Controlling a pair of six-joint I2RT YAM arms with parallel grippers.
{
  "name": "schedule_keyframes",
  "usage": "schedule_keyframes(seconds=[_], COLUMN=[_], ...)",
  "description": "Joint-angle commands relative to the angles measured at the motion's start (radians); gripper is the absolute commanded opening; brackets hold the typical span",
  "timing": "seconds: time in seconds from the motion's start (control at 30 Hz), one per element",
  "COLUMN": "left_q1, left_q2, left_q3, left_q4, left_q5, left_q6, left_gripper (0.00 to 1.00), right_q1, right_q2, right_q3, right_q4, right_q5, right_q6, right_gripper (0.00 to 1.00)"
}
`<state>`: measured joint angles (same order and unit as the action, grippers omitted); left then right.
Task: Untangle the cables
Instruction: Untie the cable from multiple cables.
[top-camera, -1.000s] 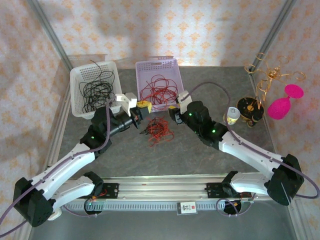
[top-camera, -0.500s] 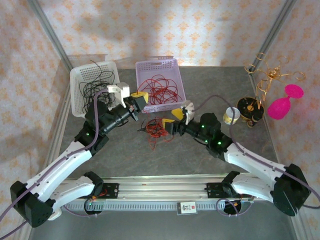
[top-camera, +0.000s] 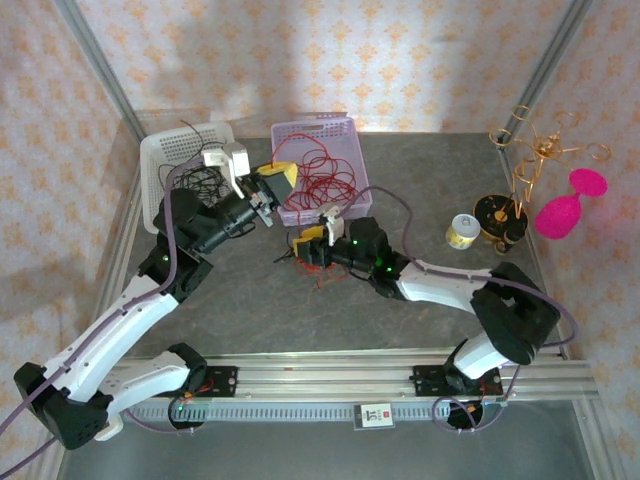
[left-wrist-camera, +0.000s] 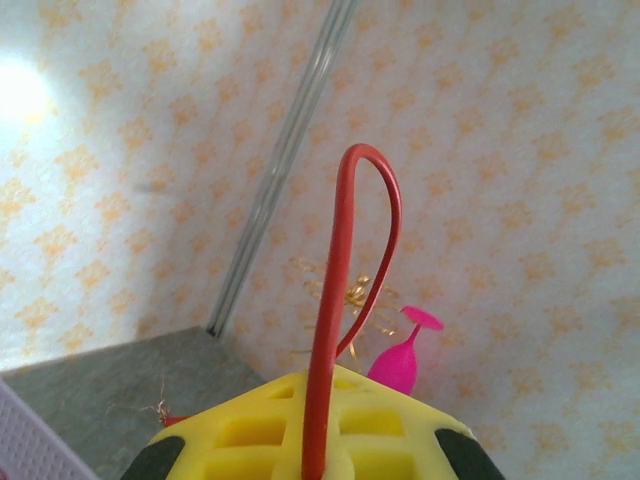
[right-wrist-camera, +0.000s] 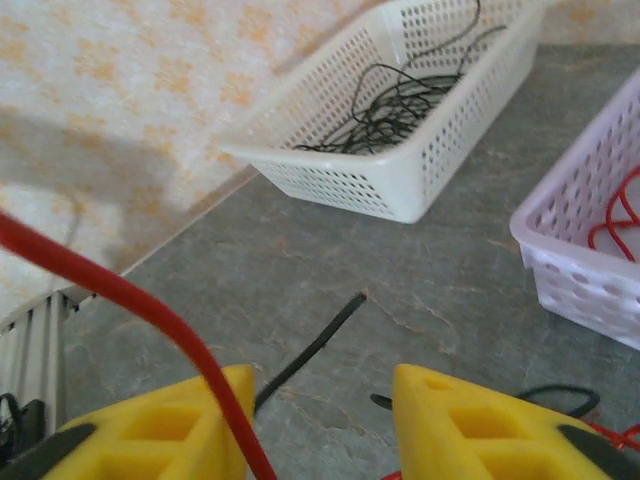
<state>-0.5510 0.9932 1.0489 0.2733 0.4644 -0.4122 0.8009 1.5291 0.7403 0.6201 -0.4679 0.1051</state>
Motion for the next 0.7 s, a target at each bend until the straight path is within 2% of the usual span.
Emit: schedule_keyframes(seconds=[0.0,0.27,0.4,0.67], left_q1=[-0.007,-0.007,-0.007,-0.007], left_q2=[0.007,0.048,0.079,0.165], left_q3=[0.087,0.308,0.404,0.594], left_q4=[0.004,-0.126,-0.167,-0.207], left_q5=[0.041,0.009,-0.043,-0.144], left_q6=[-0.014,0.071,0.120,0.220], left_gripper=[0.00,0.00,0.00,0.00], right_q1=[0.006,0.007,0.008,0.008], right_q2=[0.048,0.144,0.169,0.162], right_q3=[-0.004,-0.089,-0.110,-0.127], right_q4=[0.052,0.092,0.114,0.090], right_q5=[0.089,0.127,0.148,0.174], right_q6=[-0.002,0.041,0.089,0.124], right_gripper=[0.34,0.28,0.26,0.28])
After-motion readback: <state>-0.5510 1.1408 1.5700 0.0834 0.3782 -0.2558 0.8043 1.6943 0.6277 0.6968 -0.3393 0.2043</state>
